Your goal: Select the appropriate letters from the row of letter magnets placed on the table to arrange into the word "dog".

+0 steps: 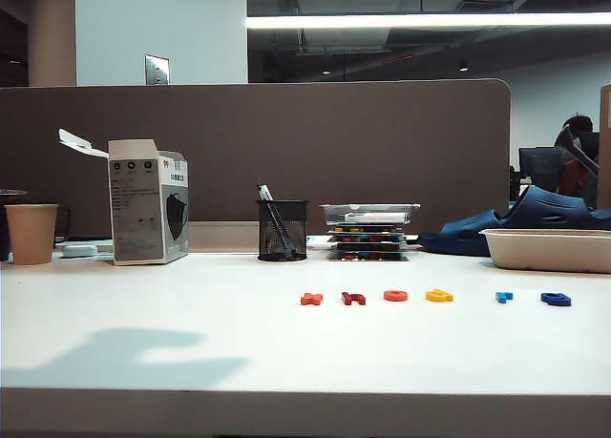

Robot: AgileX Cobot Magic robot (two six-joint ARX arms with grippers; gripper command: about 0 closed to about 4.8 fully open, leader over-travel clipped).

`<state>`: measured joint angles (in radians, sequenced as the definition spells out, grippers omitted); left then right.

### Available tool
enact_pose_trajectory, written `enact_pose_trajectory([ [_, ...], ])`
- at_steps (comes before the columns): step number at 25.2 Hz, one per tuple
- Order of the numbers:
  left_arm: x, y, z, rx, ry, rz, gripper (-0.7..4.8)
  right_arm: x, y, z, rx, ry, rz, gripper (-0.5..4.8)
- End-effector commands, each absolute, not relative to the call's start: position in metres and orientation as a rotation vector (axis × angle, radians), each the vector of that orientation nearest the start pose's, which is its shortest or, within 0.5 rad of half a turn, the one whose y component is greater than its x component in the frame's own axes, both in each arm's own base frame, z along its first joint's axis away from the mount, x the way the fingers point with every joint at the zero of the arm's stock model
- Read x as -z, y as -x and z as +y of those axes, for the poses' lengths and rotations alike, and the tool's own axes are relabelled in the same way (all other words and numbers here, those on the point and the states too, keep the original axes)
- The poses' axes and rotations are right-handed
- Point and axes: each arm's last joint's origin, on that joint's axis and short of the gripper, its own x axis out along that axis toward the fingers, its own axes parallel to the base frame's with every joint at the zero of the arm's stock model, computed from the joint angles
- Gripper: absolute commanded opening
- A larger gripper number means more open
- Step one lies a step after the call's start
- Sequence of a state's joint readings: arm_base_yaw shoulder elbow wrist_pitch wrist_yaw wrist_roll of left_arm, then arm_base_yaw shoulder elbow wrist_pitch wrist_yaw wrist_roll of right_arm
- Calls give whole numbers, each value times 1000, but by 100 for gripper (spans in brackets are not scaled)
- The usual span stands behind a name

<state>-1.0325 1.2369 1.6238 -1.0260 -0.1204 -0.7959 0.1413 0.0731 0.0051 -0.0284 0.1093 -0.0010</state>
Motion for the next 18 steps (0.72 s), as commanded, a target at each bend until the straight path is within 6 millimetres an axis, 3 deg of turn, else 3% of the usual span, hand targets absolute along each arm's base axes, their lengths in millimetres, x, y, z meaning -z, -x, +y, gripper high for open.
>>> enact_pose_trajectory([
  [1, -441, -97, -210, 565, 416, 823, -5, -156, -101, 11, -29, 12, 92, -6],
  [11, -424, -60, -251, 504, 428, 809, -5, -156, -101, 11, -29, 12, 93, -6],
  [18, -416, -52, -264, 477, 395, 764, -5, -156, -101, 11, -29, 12, 92, -6],
])
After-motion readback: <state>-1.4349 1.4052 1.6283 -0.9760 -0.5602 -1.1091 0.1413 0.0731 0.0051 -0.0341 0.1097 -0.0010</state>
